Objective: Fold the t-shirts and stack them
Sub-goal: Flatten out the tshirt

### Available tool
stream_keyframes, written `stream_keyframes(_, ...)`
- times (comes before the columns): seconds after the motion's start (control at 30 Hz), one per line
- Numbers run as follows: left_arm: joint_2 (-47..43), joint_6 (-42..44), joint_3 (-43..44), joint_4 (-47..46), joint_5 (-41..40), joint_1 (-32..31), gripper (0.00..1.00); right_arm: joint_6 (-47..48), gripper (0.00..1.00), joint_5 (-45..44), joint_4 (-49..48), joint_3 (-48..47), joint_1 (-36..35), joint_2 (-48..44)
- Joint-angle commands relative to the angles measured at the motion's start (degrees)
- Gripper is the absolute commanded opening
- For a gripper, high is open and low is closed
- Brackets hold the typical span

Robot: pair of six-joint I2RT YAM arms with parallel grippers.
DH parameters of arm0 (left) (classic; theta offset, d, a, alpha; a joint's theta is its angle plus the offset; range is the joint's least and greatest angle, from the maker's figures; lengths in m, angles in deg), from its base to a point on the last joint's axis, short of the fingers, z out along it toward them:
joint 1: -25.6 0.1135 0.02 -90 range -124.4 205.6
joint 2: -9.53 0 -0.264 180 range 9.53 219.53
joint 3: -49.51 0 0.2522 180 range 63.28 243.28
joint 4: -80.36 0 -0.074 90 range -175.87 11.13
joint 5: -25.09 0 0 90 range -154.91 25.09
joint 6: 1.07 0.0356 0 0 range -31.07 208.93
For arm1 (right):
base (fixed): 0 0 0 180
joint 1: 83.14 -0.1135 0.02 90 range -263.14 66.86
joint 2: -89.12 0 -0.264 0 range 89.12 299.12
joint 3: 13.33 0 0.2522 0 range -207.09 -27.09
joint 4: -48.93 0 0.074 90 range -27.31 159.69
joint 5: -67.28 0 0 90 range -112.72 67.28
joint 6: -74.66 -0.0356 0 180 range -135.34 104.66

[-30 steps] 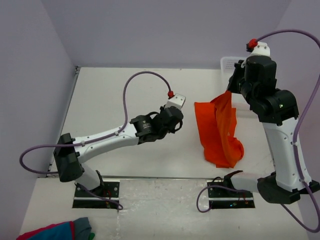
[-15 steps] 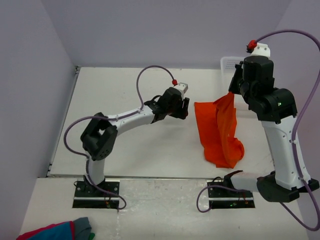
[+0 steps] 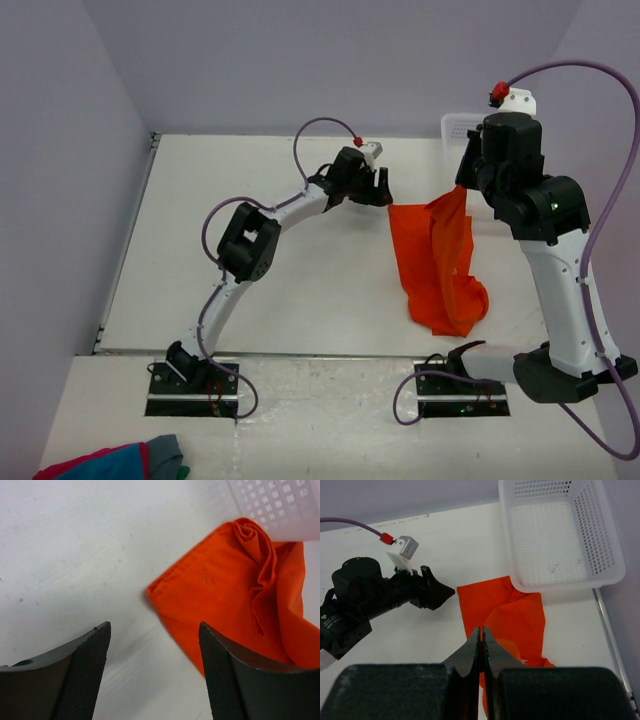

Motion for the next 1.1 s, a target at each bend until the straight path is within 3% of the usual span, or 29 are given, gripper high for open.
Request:
stream_keyframes(0.0,4.54,-1.78,8.1,-0.67,5.36,1.69,0.72,0.29,0.0,-0.72,-0.85,-0.23,-0.45,-0.46)
stream_keyframes(0.1,6.75,-3.44,11.0,-1.28,6.59,1.87,0.71,0.46,0.0,-1.15,-0.76,-0.31,-0.36,-0.55)
stream_keyframes(0.8,15.79,-10.65,10.4,-10.25,13.09,-1.2,0.6,-0.24,0.0,1.04,-0.76,-0.31,-0.45,-1.78)
stream_keyframes(0.9,17.99,-11.27,11.71,-10.6,13.01,-1.12,0.51,-0.42,0.0,1.92,-0.58,-0.14,-0.45,-1.86)
stream_keyframes(1.07,20.02,-11.89,12.95,-11.04,13.27,-0.68,0.08,-0.42,0.0,1.74,-0.41,0.91,-0.36,-1.78)
